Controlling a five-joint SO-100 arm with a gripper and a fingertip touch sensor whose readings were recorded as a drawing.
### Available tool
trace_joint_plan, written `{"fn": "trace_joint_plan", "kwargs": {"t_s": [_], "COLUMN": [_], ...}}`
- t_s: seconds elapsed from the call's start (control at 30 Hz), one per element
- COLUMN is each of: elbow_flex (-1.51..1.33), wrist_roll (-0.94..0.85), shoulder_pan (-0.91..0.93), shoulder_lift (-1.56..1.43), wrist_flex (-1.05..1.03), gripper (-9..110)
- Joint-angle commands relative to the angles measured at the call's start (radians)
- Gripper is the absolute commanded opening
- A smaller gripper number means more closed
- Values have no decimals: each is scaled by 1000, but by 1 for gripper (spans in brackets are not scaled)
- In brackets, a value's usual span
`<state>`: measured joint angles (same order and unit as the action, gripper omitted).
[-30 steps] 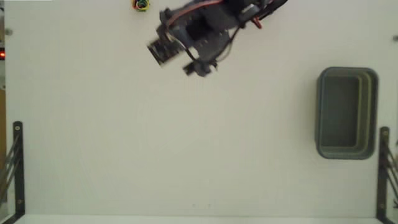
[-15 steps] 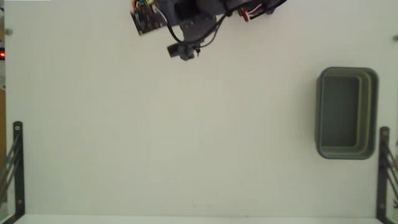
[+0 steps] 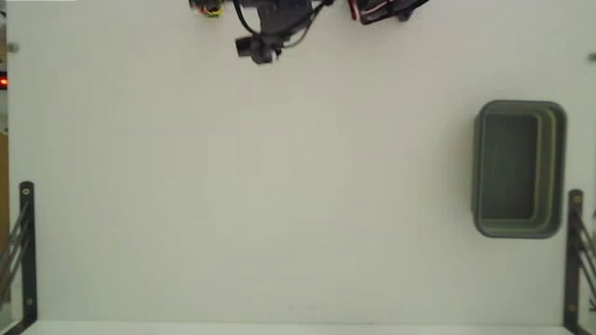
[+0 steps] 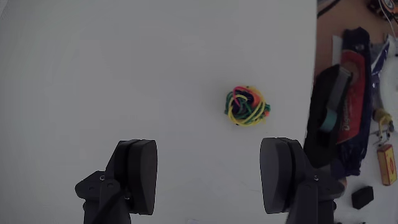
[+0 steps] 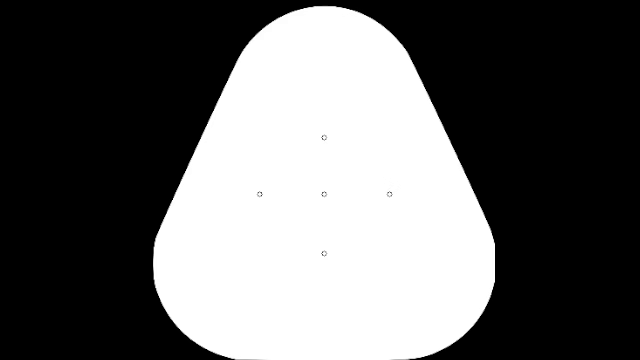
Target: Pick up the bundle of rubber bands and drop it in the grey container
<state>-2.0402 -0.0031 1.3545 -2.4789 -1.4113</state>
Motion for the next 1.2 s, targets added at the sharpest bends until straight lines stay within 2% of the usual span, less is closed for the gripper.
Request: {"fn": "trace_joint_plan", "kwargs": {"t_s": [0.0,1.17], "elbow_flex": [41,41], "wrist_roll": [3,3], "shoulder_pan": [59,98], "shoulder_lift": [-1,-1], "wrist_flex": [-19,-19], "gripper": [110,110]}}
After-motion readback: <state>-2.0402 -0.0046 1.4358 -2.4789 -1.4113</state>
